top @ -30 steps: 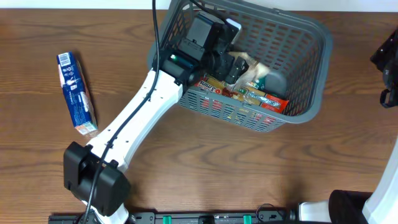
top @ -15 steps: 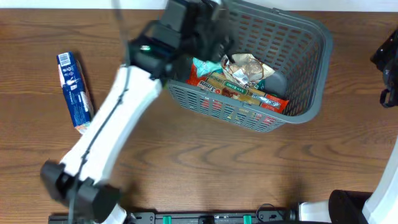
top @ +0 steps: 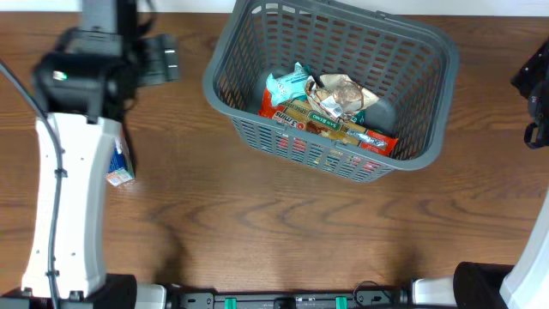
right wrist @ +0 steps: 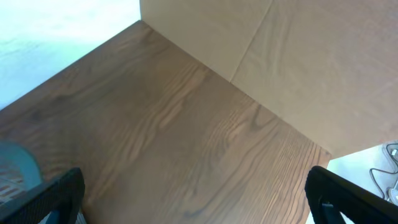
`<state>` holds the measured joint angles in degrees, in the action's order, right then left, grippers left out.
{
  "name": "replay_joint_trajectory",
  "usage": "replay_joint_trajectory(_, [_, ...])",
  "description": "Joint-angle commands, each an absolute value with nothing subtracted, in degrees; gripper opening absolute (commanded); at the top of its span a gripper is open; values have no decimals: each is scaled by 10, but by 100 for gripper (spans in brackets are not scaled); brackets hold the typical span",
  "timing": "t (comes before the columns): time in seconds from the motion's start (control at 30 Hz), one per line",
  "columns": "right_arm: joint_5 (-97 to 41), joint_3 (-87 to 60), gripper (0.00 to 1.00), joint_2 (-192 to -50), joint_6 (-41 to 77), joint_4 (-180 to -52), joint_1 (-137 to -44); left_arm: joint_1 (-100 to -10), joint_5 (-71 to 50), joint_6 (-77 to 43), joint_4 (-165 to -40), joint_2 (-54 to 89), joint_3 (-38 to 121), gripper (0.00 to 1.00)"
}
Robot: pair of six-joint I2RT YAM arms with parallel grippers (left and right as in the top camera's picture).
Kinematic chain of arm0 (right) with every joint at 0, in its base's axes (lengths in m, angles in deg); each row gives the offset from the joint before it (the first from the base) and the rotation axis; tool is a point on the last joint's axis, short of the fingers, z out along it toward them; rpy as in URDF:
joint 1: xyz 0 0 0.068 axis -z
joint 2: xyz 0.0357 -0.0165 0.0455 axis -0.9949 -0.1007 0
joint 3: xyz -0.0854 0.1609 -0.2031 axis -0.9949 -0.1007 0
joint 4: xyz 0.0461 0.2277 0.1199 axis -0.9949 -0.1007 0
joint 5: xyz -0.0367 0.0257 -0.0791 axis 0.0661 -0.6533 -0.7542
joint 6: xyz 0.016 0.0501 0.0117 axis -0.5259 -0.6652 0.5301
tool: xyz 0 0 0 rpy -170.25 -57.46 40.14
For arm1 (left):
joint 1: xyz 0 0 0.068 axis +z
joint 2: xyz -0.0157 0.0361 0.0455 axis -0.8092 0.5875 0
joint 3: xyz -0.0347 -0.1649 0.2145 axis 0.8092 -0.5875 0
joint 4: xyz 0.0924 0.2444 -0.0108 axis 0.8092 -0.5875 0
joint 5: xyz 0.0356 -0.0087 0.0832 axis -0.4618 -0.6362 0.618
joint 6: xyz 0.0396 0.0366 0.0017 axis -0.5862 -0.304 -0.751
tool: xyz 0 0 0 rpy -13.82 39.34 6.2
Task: Pack container
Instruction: 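Move the left gripper down onto the blue tissue pack and grasp it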
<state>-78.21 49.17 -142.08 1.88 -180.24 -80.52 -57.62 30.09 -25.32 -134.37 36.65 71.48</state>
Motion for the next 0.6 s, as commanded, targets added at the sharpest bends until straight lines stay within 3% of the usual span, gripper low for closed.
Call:
replay_joint_trajectory(0.0, [-792,491,99,-1422,8,-1803,-801,-516,323,-174,-1360,367,695,99])
replay_joint_trajectory(0.2, [-792,491,99,-1422,8,-1803,-801,-451,323,-162,-1341,369,617,99])
replay_joint_trajectory(0.57, [-792,491,99,-1422,8,-1803,-801,-423,323,-150,-1194,371,371,99])
